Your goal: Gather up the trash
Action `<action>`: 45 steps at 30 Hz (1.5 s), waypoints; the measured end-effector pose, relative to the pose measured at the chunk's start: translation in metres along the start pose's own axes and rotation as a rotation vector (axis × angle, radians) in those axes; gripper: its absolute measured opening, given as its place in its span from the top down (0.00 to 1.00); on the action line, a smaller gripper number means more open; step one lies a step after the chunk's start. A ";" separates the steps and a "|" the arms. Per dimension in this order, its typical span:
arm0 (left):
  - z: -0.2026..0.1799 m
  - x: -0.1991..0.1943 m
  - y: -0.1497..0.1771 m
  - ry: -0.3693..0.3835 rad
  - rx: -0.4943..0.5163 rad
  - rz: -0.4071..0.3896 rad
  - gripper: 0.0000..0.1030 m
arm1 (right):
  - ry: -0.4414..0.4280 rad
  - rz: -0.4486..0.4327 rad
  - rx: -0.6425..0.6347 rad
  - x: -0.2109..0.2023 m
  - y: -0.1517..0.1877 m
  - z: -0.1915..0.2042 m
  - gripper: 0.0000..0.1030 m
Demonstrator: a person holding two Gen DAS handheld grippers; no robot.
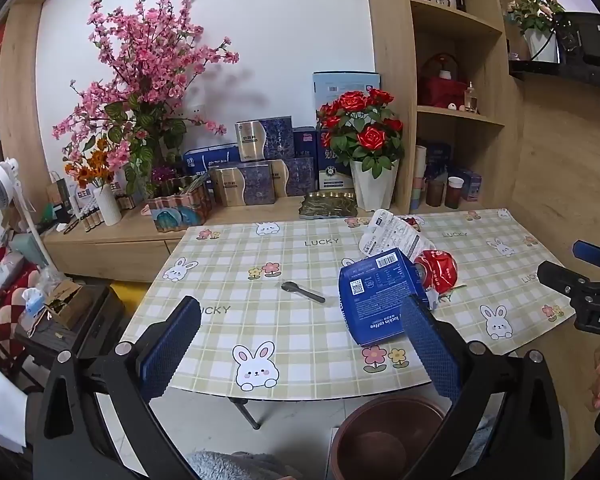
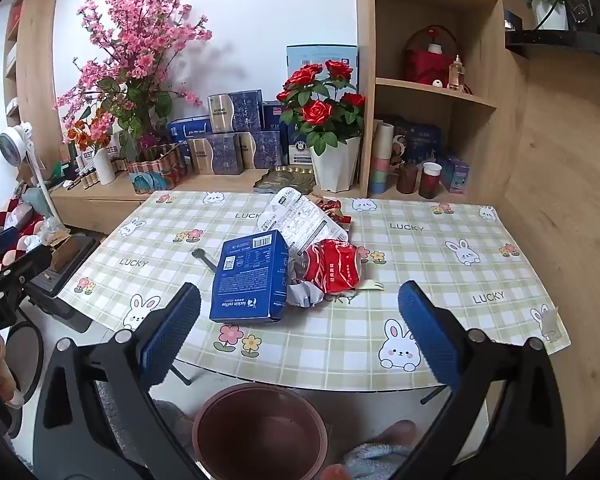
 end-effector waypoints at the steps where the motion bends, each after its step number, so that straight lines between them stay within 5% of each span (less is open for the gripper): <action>1: 0.000 0.000 0.000 0.000 0.001 0.003 0.05 | 0.001 -0.008 -0.003 0.000 -0.001 0.000 0.05; 45: 0.019 0.001 0.004 -0.013 0.006 0.005 0.05 | 0.038 -0.013 -0.052 0.001 -0.008 0.003 0.05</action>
Point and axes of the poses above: each gripper's, at about its wrist camera, not at the fingertips, and x roughly the way its jaws point, z to its left, y to its underside, the point moved 10 cm from there along x, roughly the way its jaws point, and after that the axes turned 2 degrees about -z, right-handed, at the moved point
